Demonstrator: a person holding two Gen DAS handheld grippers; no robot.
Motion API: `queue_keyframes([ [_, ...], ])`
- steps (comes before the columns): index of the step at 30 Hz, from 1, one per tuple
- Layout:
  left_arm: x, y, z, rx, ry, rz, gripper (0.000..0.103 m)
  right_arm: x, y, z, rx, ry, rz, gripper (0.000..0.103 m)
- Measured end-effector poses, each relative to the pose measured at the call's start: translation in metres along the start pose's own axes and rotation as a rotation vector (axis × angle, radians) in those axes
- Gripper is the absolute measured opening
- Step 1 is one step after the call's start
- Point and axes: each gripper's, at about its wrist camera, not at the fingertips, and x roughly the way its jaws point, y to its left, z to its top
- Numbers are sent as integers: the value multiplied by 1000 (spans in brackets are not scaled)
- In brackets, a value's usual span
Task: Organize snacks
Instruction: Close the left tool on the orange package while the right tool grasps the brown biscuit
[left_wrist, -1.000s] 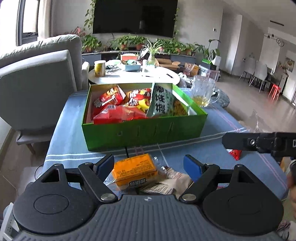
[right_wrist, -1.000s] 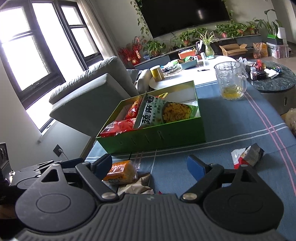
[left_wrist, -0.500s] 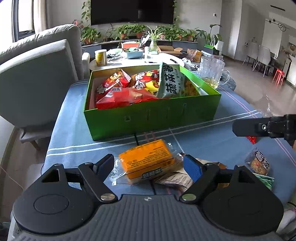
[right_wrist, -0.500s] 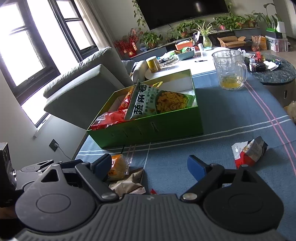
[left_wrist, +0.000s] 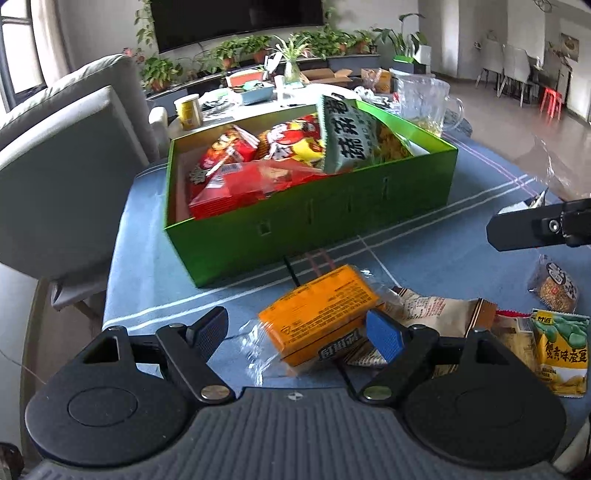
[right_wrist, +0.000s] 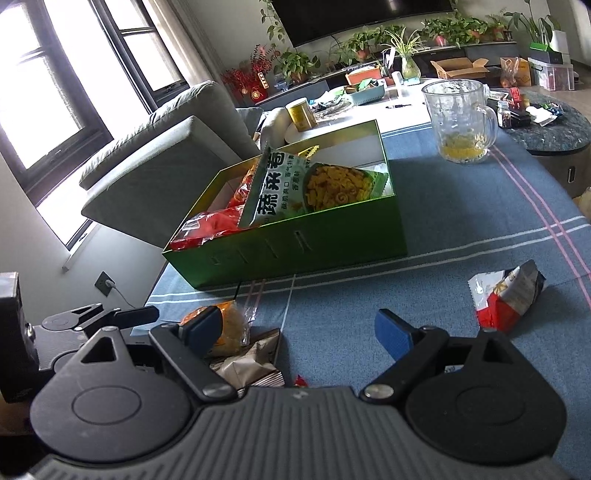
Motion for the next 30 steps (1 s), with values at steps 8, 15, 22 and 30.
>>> queue_keyframes([
  [8,25,-7,14,4,36,-14,80,1,-5,1,18,2,-8,67],
  [15,34,8,11,-104,62,-57,68,4,-8,0,28,9,-10,67],
  [22,27,10,3,-148,34,-86,50,5,-7,-1,25,15,-8,67],
  [30,9,19,-4,-216,-10,-46,42,7,-5,-1,19,20,-11,67],
])
